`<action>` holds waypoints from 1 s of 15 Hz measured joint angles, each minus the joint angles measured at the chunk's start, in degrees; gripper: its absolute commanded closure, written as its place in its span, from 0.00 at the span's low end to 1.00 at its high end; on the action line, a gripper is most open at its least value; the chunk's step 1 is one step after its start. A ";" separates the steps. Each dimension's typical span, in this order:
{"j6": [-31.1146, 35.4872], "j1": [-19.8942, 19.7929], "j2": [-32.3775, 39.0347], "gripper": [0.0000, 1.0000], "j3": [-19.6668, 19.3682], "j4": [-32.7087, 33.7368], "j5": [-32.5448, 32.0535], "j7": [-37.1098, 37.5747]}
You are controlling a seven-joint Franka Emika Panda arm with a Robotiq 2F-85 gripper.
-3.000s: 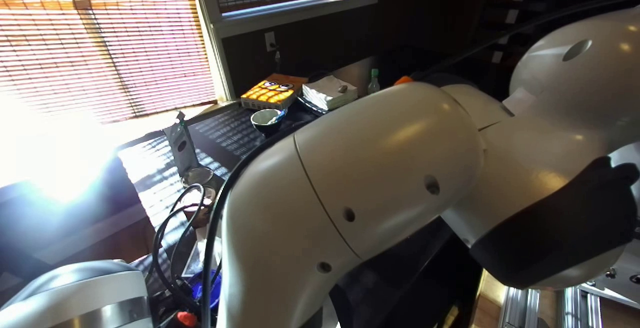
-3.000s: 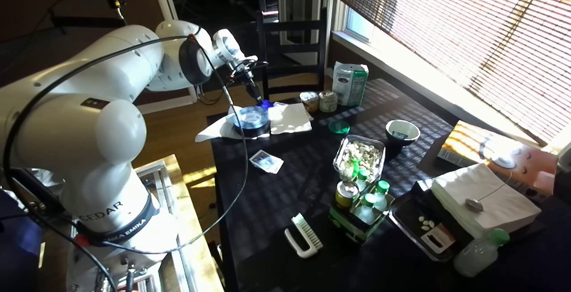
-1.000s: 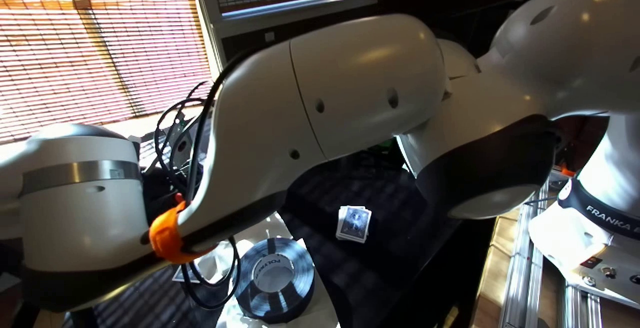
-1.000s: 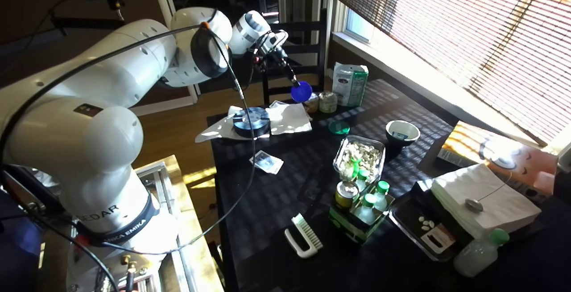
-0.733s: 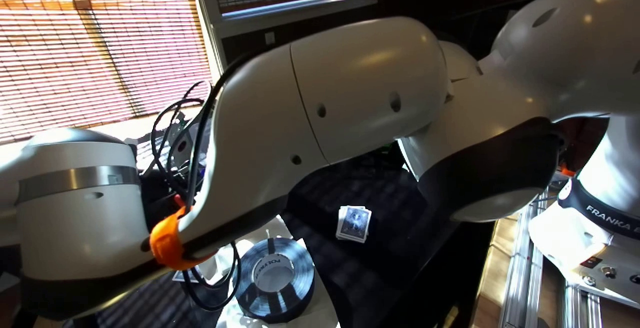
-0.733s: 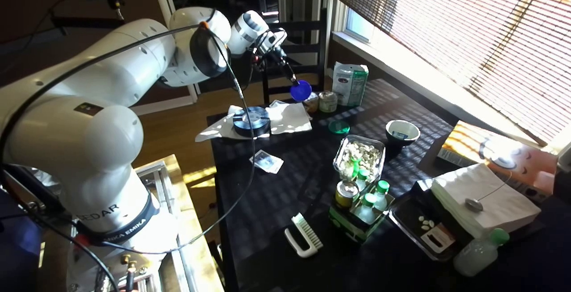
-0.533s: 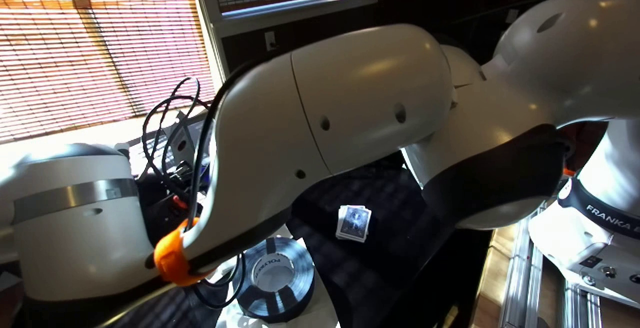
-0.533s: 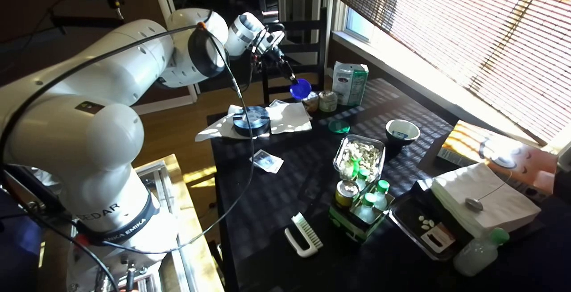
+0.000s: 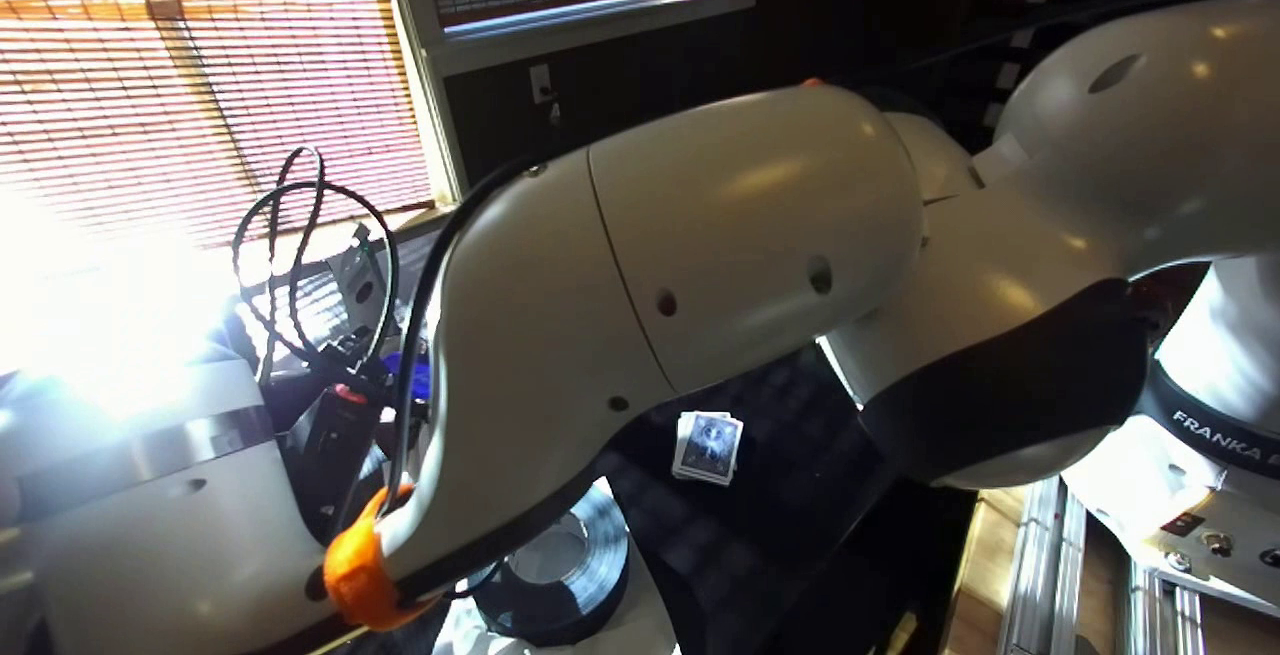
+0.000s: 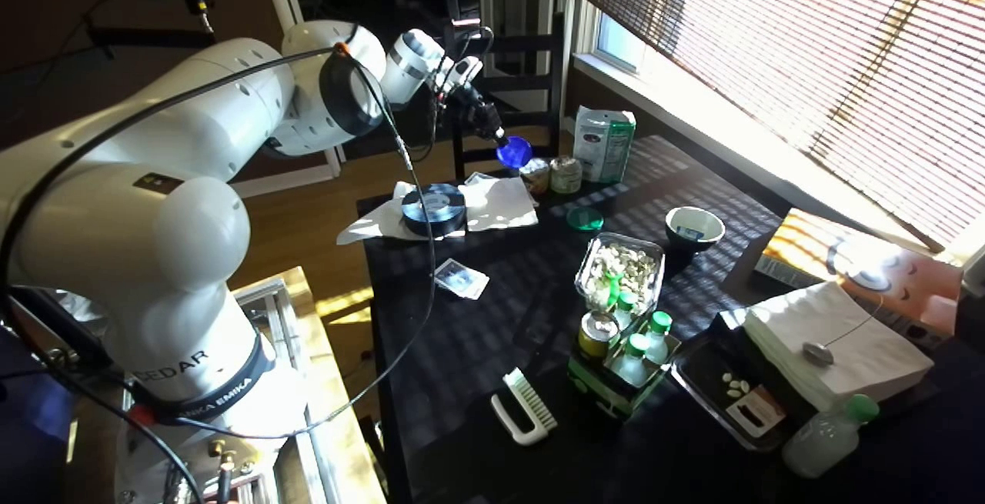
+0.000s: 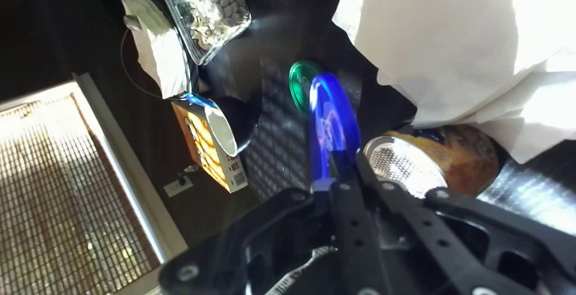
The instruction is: Put the blue lid on one container on the left.
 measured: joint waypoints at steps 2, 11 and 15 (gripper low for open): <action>0.00 -0.24 -0.14 0.99 0.00 0.07 0.00 -6.33; 0.00 -1.11 -0.94 0.96 -0.01 0.15 0.00 -13.48; 0.00 -1.11 -0.93 0.99 -0.01 0.15 0.00 -13.49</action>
